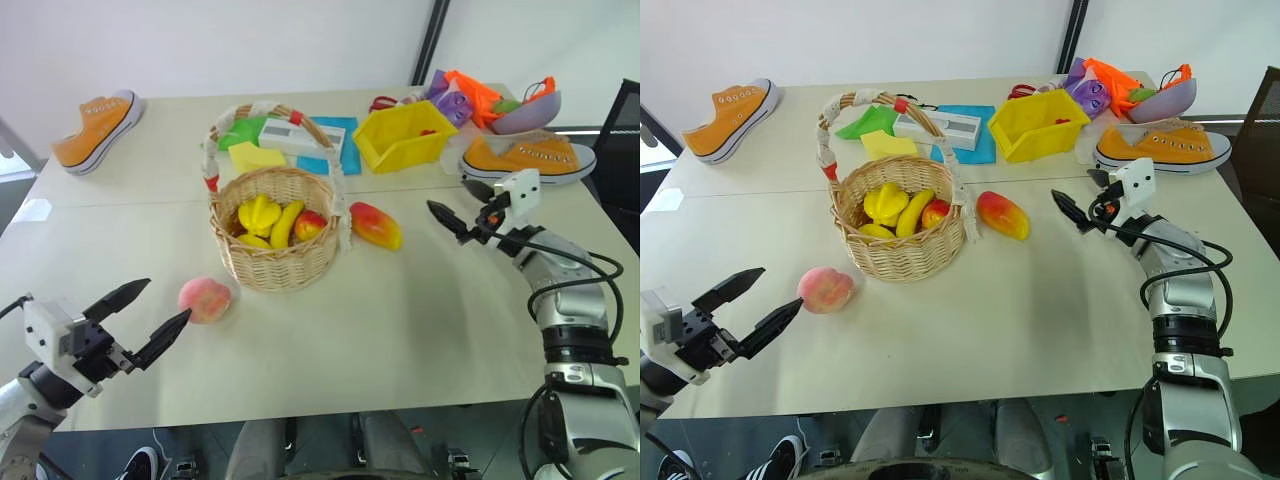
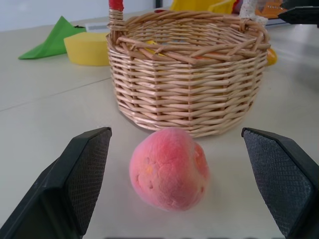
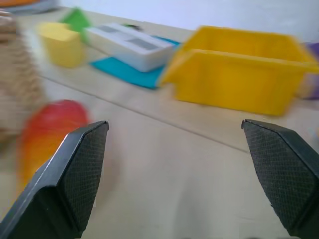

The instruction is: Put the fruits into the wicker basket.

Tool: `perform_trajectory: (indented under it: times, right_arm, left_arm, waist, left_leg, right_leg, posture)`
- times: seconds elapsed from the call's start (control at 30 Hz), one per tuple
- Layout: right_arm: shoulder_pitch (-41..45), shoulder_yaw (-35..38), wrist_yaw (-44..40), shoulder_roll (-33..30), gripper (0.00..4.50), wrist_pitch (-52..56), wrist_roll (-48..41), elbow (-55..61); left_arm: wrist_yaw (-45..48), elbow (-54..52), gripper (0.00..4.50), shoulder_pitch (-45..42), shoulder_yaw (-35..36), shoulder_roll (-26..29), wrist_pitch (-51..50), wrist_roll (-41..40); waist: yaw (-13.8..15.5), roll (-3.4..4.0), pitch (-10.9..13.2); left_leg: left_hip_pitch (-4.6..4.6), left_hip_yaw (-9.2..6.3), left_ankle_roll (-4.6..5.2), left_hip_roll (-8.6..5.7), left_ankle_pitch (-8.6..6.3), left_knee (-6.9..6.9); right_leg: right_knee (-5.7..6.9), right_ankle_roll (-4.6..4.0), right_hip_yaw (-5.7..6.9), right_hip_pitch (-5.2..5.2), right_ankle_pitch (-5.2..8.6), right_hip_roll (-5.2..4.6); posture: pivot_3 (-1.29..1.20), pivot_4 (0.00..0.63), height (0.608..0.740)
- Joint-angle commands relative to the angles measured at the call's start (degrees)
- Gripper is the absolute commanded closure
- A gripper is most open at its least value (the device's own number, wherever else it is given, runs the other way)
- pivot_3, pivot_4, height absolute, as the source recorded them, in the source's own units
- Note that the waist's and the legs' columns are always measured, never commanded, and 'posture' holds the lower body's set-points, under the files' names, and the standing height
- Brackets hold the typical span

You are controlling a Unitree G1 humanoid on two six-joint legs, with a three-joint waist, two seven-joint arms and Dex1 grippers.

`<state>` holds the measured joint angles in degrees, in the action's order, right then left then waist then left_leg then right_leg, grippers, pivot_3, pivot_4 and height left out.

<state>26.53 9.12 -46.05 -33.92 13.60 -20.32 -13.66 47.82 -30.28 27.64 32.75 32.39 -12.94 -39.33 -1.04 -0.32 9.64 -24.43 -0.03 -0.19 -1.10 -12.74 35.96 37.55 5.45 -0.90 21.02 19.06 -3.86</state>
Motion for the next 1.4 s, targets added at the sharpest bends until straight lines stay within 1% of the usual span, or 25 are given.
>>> perform_trajectory:
  times: [0.03, 0.17, 0.27, 0.4, 0.6, 0.8, 0.93, 0.97, 1.0, 1.03, 1.07, 1.17, 1.23, 1.37, 1.4]
  right_arm:
    - [0.59, -4.31, -2.54, -3.58, 0.05, 9.06, -0.09, 9.75]
    - [3.72, -9.07, -0.61, -4.32, 0.05, 13.67, 4.01, 11.16]
    - [6.05, -11.87, 0.94, -2.60, 0.05, 16.02, 5.92, 10.95]
    - [8.91, -14.44, 2.62, -0.25, 0.05, 15.61, 8.74, 7.90]
    - [11.33, -16.03, 2.42, 1.33, 0.05, 18.01, 10.27, 5.11]
    - [12.54, -17.59, 4.34, 2.80, 0.05, 21.05, 12.74, 2.81]
    - [12.85, -16.68, 5.33, 4.26, 0.05, 21.16, 12.72, 1.80]
    - [12.99, -16.20, 5.85, 4.65, 0.57, 20.98, 12.68, 1.37]
    - [13.12, -15.90, 6.16, 4.88, 0.92, 20.50, 12.72, 1.09]
    - [13.21, -15.72, 6.40, 5.03, 1.44, 20.15, 12.74, 0.91]
    - [13.08, -15.82, 6.10, 4.85, 1.82, 20.25, 12.69, 1.34]
    - [12.22, -15.73, 4.96, 3.72, 1.82, 20.55, 12.33, 3.06]
    - [11.50, -13.12, 4.27, 2.51, 1.82, 21.08, 10.56, 4.31]
    - [7.29, -6.65, -0.14, -2.59, 1.82, 21.81, 5.31, 9.82]
    - [5.58, -4.87, -2.42, -4.23, 1.82, 22.12, 3.19, 11.94]
  left_arm:
    - [-1.15, -3.36, 0.00, -2.09, 0.37, 1.45, 0.07, -0.74]
    - [-2.73, -6.89, 0.00, -4.45, -1.65, 3.13, -2.40, -1.20]
    - [-3.45, -8.95, 0.00, -5.20, -3.01, 3.72, -3.32, -1.01]
    - [-3.53, -9.89, 0.00, -5.38, -3.46, 3.98, -4.33, -1.88]
    - [-3.57, -10.66, 0.00, -4.13, -3.10, 3.93, -4.23, -1.87]
    - [-3.95, -11.06, 0.00, -3.55, -3.26, 3.34, -3.83, -2.50]
    - [-3.73, -10.60, 0.00, -3.33, -3.47, 3.11, -3.61, -2.80]
    - [-3.72, -10.38, 0.00, -3.33, -3.54, 3.04, -3.42, -2.60]
    - [-3.78, -10.14, 0.00, -3.41, -3.58, 2.92, -3.21, -2.44]
    - [-3.83, -9.98, 0.00, -3.46, -3.60, 2.83, -3.08, -2.36]
    - [-3.72, -9.77, 0.00, -3.52, -3.65, 2.85, -2.99, -2.25]
    - [-3.50, -9.29, 0.00, -3.63, -3.72, 2.85, -2.81, -2.05]
    - [-3.25, -8.97, 0.00, -3.63, -3.52, 2.82, -2.79, -2.37]
    - [-2.99, -7.94, 0.00, -3.37, -2.69, 2.08, -2.75, -3.38]
    - [-2.69, -7.59, 0.00, -3.22, -2.51, 1.95, -2.69, -3.55]
  waist:
    - [0.04, 0.00, 0.00]
    - [0.05, -0.01, 0.00]
    - [-0.06, -0.01, -0.01]
    - [-0.04, -0.01, 0.00]
    - [0.08, -0.01, 0.00]
    - [-0.06, -0.01, 0.00]
    - [-0.07, -0.01, 0.00]
    - [-0.09, -0.01, 0.00]
    - [-0.09, -0.01, 0.00]
    - [-0.09, -0.01, 0.00]
    - [-0.09, -0.01, 0.00]
    - [-0.08, -0.01, 0.00]
    - [0.05, -0.01, 0.00]
    - [0.42, -0.01, 0.00]
    - [0.41, -0.01, 0.00]
  left_leg:
    - [-0.01, 0.00, 0.00, 0.00, 0.00, 0.00]
    - [-0.01, 0.00, -0.01, -0.01, -0.01, 0.05]
    - [-0.03, 0.00, -0.01, -0.01, -0.01, 0.00]
    - [-0.05, 0.00, -0.02, -0.01, 0.00, -0.15]
    - [-0.08, 0.01, -0.02, -0.02, 0.00, -0.19]
    - [-0.07, 0.01, -0.02, -0.02, 0.00, -0.19]
    - [-0.07, 0.01, -0.02, -0.02, 0.00, -0.19]
    - [-0.07, 0.01, -0.02, -0.02, 0.00, -0.20]
    - [-0.07, 0.01, -0.02, -0.02, 0.00, -0.20]
    - [-0.07, 0.01, -0.02, -0.02, 0.00, -0.20]
    - [-0.07, 0.01, -0.02, -0.02, 0.00, -0.20]
    - [-0.07, 0.00, -0.02, -0.02, 0.00, -0.20]
    - [-0.07, 0.01, -0.02, -0.03, 0.00, -0.20]
    - [-0.11, 0.00, -0.01, -0.04, -0.01, -0.21]
    - [-0.11, 0.00, -0.01, -0.03, -0.01, -0.21]
  right_leg:
    - [0.00, 0.00, 0.00, 0.01, 0.00, 0.00]
    - [-0.01, -0.04, -0.03, 0.01, 0.00, -0.01]
    - [-0.09, -0.04, -0.03, 0.02, 0.00, -0.01]
    - [-0.08, 0.02, -0.02, 0.15, -0.03, -0.01]
    - [-0.15, 0.11, -0.02, 0.14, -0.08, -0.01]
    - [-0.15, 0.07, -0.02, 0.14, -0.06, -0.01]
    - [-0.15, 0.11, -0.01, 0.15, -0.08, -0.01]
    - [-0.14, 0.11, -0.02, 0.16, -0.08, -0.01]
    - [-0.14, 0.11, -0.02, 0.16, -0.08, -0.01]
    - [-0.14, 0.11, -0.02, 0.16, -0.08, -0.01]
    - [-0.15, 0.11, -0.02, 0.16, -0.08, -0.01]
    - [-0.15, 0.11, -0.01, 0.16, -0.08, -0.01]
    - [-0.15, 0.11, -0.01, 0.16, -0.08, -0.01]
    - [-0.24, 0.10, -0.01, 0.12, -0.07, -0.01]
    - [-0.28, 0.10, 0.00, 0.10, -0.07, -0.01]
  posture:
    - [0.00, 0.150, 0.740]
    - [0.00, 0.150, 0.740]
    - [0.00, 0.150, 0.740]
    - [0.00, 0.150, 0.740]
    - [0.00, 0.150, 0.740]
    - [0.00, 0.150, 0.740]
    - [0.00, 0.150, 0.740]
    - [0.00, 0.150, 0.740]
    - [0.00, 0.150, 0.740]
    - [0.00, 0.150, 0.740]
    - [0.00, 0.150, 0.740]
    - [0.00, 0.150, 0.740]
    - [0.00, 0.150, 0.740]
    - [0.00, 0.150, 0.740]
    - [0.00, 0.150, 0.740]
